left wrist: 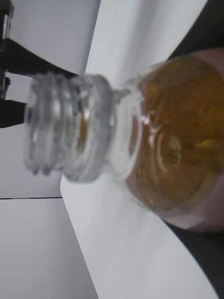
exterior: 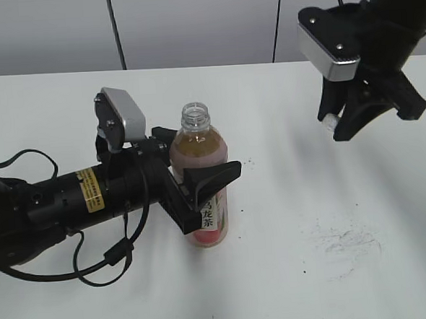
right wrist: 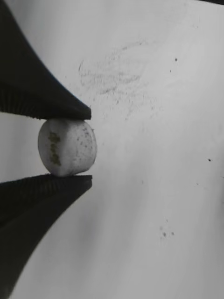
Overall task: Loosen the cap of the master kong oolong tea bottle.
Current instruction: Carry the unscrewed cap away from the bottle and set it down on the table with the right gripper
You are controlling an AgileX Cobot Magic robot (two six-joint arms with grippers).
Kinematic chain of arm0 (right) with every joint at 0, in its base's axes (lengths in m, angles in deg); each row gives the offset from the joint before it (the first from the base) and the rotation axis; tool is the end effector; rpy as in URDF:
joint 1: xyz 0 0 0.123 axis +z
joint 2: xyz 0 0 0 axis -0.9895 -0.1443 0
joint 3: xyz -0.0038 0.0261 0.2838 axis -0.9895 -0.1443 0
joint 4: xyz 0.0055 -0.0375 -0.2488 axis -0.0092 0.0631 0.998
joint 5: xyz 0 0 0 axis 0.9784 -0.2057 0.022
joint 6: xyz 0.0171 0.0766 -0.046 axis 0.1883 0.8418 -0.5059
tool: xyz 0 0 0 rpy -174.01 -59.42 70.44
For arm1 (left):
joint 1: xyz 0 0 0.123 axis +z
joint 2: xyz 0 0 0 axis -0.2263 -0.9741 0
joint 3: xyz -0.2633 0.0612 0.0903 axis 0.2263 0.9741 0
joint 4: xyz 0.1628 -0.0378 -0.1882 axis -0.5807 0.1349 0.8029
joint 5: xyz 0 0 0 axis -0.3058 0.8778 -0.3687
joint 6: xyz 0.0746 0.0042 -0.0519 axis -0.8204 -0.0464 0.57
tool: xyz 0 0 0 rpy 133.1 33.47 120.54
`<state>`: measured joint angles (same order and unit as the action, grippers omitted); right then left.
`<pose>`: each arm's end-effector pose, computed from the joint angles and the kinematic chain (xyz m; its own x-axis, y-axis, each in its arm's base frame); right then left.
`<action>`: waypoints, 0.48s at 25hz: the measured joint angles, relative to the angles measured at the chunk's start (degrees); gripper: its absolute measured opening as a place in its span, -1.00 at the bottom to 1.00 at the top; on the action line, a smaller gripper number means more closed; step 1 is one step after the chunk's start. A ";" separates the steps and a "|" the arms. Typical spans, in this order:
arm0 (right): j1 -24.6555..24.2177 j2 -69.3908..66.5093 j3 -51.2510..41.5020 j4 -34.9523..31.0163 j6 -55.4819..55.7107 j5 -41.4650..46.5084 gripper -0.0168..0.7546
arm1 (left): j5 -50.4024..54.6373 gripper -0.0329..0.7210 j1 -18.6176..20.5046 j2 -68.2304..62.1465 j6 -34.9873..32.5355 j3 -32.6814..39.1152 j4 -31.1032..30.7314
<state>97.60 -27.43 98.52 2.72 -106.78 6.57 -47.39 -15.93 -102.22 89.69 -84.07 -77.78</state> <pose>0.3432 0.1244 0.2555 0.3820 -0.8842 -0.2687 -0.9239 -0.3592 -0.1317 0.2519 -0.2016 0.1274 -0.0994 0.0726 -0.9924 0.9080 0.4145 -0.0606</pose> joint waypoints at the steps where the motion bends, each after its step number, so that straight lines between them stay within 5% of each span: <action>1: -0.20 -0.06 -1.23 0.35 2.58 0.00 -0.25 | -0.05 0.27 0.00 0.00 0.00 0.00 0.00; 12: -0.57 -4.89 -4.77 5.61 40.14 -0.26 -0.25 | 0.00 0.27 0.00 0.00 0.00 -0.05 0.33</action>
<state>97.03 -32.32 93.75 8.34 -66.64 6.31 -47.39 -15.93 -102.22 89.69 -84.12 -77.45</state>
